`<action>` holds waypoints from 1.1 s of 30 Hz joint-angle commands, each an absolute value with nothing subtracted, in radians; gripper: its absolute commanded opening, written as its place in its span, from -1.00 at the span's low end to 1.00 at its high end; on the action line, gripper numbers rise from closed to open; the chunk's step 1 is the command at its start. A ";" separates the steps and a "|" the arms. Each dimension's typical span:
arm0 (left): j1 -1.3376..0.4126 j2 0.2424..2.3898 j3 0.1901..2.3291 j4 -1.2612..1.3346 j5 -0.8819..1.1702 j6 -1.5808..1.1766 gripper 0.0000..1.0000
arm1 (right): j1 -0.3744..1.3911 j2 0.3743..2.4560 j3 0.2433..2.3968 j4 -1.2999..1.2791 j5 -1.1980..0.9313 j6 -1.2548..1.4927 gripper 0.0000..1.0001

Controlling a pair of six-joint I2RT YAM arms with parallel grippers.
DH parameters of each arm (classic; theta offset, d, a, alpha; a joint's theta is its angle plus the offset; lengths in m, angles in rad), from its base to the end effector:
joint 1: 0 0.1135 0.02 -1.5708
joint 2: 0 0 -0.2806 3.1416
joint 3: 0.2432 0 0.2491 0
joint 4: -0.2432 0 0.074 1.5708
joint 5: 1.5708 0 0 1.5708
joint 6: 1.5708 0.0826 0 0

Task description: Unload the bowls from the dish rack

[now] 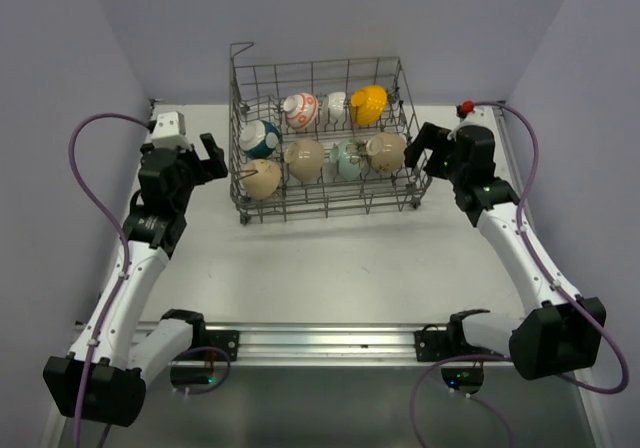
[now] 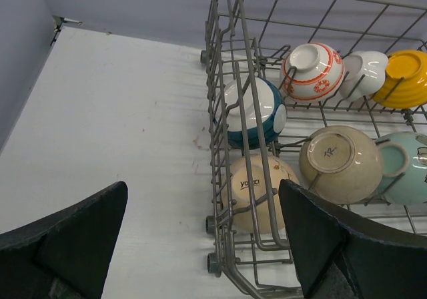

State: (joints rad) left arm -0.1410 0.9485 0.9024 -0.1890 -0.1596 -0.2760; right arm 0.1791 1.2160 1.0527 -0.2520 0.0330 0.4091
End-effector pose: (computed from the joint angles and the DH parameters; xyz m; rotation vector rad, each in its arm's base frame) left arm 0.2513 -0.0224 0.3540 -0.2349 1.7901 -0.1532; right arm 0.3095 0.0533 0.3333 0.2512 1.9867 0.3468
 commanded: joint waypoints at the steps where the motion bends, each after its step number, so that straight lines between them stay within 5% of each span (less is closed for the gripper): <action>1: -0.147 0.945 0.897 -0.156 -0.150 -0.259 1.00 | 0.181 1.151 1.009 -0.155 0.023 0.425 0.98; 12: -0.147 1.022 0.939 -0.141 -0.077 -0.285 0.92 | 0.169 1.255 1.112 -0.265 0.227 0.391 0.98; 17: -0.147 1.110 1.012 -0.155 -0.049 -0.290 0.68 | 0.147 1.362 1.203 -0.307 0.131 0.382 0.94; 26: -0.147 1.226 1.098 -0.170 -0.005 -0.278 0.58 | 0.146 1.410 1.233 -0.239 -0.109 0.365 0.74; 29: -0.146 1.296 1.118 -0.189 0.026 -0.267 0.17 | 0.146 1.425 1.241 -0.238 -0.146 0.373 0.75; 33: -0.147 1.348 1.118 -0.219 0.054 -0.262 -0.10 | 0.147 1.448 1.259 -0.232 -0.225 0.385 0.70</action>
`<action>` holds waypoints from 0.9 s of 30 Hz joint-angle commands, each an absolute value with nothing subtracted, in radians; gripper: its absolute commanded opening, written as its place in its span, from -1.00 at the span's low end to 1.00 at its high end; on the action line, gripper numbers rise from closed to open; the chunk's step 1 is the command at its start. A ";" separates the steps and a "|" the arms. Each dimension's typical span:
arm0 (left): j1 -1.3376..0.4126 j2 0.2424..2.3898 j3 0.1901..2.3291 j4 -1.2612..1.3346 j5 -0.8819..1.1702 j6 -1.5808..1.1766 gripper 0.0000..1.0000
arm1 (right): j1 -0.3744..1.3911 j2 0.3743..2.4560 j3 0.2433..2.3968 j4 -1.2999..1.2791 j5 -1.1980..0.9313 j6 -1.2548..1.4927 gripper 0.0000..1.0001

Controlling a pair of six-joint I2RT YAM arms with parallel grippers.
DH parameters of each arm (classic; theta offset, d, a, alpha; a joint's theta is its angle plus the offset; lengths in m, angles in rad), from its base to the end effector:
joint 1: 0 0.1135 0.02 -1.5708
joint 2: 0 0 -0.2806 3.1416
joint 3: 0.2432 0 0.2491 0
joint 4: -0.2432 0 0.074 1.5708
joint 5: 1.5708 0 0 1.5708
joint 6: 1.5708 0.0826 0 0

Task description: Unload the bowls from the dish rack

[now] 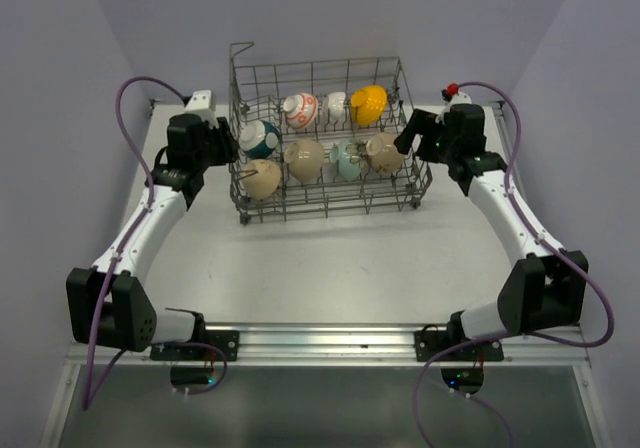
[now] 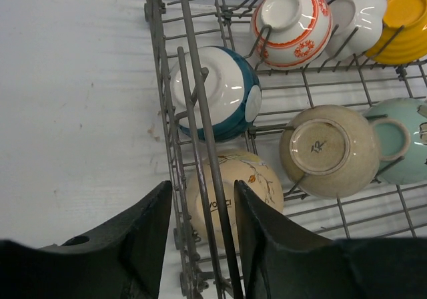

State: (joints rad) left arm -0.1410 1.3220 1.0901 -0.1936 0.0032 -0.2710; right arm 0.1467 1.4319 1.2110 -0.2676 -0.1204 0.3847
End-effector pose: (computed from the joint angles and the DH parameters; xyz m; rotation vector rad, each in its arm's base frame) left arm 0.3392 -0.0484 0.3236 -0.1282 2.0022 -0.2677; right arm 0.3625 0.0636 0.3237 0.1725 2.0792 0.4503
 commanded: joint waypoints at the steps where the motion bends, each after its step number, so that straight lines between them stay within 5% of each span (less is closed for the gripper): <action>1: -0.147 1.354 1.112 -0.219 0.058 -0.262 -0.14 | 0.149 1.454 1.269 -0.232 -0.241 0.387 0.68; 11: -0.155 1.368 1.095 -0.227 0.092 -0.219 -1.00 | 0.279 1.532 1.347 -0.275 -0.293 0.376 0.64; 27: -0.209 1.322 1.054 -0.259 0.086 -0.207 -1.00 | 0.479 1.683 1.330 -0.081 -0.242 0.557 0.97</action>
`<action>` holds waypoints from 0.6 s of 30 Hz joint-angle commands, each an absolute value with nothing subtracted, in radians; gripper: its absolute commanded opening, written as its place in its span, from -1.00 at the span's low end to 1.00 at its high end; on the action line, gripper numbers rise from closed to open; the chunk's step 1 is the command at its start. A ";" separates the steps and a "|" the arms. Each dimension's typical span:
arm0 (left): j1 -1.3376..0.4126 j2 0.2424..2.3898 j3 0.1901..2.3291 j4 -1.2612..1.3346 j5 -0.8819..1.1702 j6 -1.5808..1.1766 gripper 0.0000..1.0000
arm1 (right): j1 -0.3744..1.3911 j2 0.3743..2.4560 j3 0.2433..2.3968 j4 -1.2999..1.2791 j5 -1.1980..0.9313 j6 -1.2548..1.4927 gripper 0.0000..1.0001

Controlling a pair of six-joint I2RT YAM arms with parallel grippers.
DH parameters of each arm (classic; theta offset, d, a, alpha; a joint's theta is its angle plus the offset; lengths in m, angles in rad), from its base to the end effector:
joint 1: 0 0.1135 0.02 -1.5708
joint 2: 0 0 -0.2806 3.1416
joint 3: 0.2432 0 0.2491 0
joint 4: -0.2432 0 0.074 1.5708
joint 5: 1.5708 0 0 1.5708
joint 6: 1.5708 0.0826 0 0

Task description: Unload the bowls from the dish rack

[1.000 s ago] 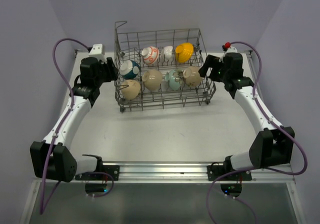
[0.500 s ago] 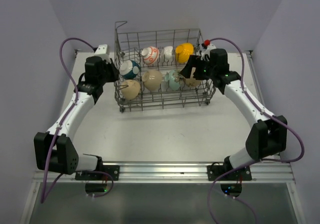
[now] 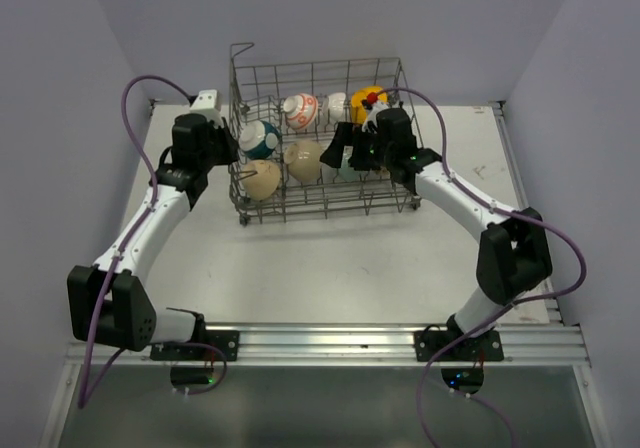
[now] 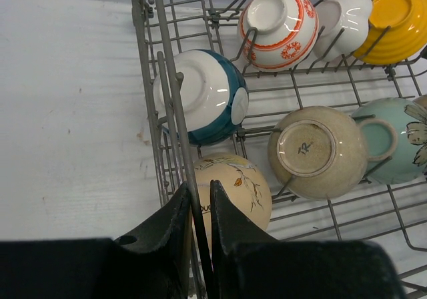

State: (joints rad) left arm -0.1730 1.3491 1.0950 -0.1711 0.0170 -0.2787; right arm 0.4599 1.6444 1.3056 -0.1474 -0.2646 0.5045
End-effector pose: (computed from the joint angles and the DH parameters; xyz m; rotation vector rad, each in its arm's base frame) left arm 0.3446 -0.0616 0.3199 -0.0951 2.0068 -0.3068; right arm 0.3708 0.2078 0.2977 -0.1242 2.1503 0.8531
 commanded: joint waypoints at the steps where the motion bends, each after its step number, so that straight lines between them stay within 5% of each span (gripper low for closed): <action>1: -0.210 1.318 1.049 -0.258 0.086 -0.209 -1.00 | 0.482 1.690 1.331 -0.072 -0.233 0.563 0.97; 18: -0.298 1.255 1.000 -0.287 0.037 -0.179 -1.00 | 0.534 1.862 1.463 -0.029 -0.239 0.649 0.97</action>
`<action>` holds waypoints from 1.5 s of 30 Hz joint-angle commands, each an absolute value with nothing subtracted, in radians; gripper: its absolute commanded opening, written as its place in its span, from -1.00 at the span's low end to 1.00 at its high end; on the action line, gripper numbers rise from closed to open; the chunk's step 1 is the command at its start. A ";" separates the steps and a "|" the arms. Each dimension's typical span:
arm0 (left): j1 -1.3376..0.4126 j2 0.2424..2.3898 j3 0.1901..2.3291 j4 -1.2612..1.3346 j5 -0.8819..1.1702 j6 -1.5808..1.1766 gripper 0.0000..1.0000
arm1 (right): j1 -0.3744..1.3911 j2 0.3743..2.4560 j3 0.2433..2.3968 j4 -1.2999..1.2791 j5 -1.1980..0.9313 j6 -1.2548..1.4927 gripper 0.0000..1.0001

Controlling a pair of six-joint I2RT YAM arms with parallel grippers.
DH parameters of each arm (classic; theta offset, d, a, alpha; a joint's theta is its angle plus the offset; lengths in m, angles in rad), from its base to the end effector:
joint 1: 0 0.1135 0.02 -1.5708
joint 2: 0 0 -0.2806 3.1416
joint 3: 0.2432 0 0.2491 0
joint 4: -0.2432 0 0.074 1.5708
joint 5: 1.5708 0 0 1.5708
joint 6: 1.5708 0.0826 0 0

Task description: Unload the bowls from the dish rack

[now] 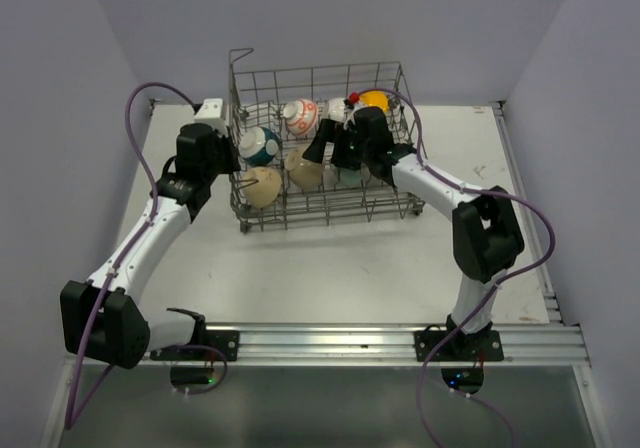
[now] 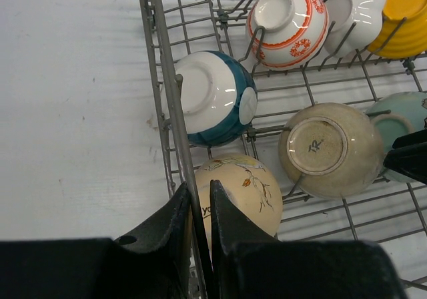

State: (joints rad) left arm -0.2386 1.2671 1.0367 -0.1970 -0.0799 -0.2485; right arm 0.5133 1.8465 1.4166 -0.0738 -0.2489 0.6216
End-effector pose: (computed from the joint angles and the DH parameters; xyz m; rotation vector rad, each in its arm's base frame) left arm 0.3197 -0.0710 0.3196 -0.0614 2.0034 -0.2331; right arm 0.4047 0.2515 0.2629 -0.0431 2.1995 0.9280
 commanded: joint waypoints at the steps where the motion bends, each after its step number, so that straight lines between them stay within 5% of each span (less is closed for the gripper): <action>1: -0.298 1.255 0.999 -0.285 0.035 -0.176 -1.00 | 0.538 1.865 1.465 -0.031 -0.239 0.653 0.96; 20: -0.301 1.218 0.965 -0.259 0.066 -0.166 -1.00 | 0.606 1.917 1.505 -0.127 -0.124 0.678 0.96; 45: -0.305 1.243 0.974 -0.267 0.086 -0.166 -1.00 | 0.607 1.812 1.276 0.400 -0.345 0.802 0.61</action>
State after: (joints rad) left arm -0.2516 1.2209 1.0000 -0.1986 -0.0822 -0.2413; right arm 0.5812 1.8763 1.2633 0.2085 -0.2134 0.7383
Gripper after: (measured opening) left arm 0.170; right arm 0.816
